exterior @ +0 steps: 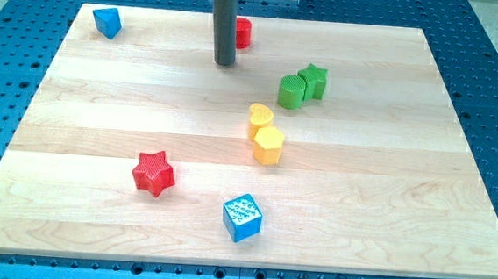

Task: Move the yellow heart diagonally top right to the yellow hexagon

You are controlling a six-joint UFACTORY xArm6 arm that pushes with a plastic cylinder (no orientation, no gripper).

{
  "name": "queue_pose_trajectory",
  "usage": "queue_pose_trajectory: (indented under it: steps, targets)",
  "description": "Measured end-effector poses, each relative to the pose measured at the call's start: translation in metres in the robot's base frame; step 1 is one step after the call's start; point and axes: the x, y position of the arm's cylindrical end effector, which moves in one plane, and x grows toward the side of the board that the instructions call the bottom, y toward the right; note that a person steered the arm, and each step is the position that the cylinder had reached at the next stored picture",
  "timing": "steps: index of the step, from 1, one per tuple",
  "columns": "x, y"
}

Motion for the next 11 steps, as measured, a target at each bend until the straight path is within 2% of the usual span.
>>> queue_pose_trajectory:
  steps: [1,5,7,8,9,11]
  targets:
    - [-0.033,0.012]
    - [-0.031,0.008]
    - [0.017,-0.008]
    - [0.086,-0.028]
    - [0.131,0.004]
    - [0.138,0.027]
